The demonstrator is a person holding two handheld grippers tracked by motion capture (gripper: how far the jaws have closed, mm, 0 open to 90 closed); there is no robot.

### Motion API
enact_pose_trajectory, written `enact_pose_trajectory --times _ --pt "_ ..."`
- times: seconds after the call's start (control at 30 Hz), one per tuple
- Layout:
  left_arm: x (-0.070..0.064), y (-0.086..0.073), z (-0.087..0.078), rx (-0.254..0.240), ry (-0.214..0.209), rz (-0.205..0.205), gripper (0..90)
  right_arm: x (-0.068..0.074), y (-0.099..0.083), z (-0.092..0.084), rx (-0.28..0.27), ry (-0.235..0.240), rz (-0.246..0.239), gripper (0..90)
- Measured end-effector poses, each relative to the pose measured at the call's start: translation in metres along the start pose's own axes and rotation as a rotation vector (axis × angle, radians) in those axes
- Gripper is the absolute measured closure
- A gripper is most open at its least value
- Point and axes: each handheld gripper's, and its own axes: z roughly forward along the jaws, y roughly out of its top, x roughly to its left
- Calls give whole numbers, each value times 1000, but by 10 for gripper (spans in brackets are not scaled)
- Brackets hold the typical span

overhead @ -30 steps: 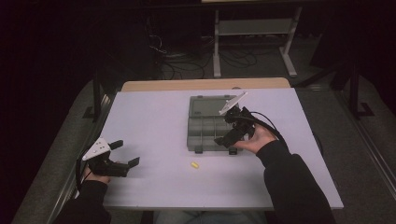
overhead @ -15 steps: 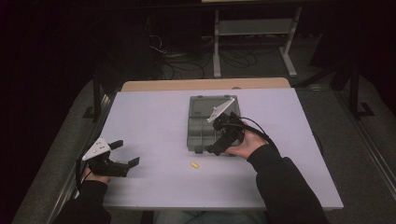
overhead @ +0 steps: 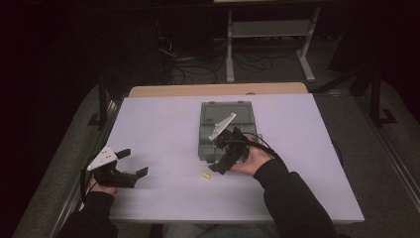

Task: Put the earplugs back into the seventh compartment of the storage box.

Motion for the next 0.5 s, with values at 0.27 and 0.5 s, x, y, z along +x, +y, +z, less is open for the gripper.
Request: enact_pose_trajectory --times 0.27,0.5 --pt "0 0 0 -1 0 0 0 11 2 13 8 23 -25 0" --pt "0 0 0 1 0 2 0 24 4 21 17 47 -59 0"
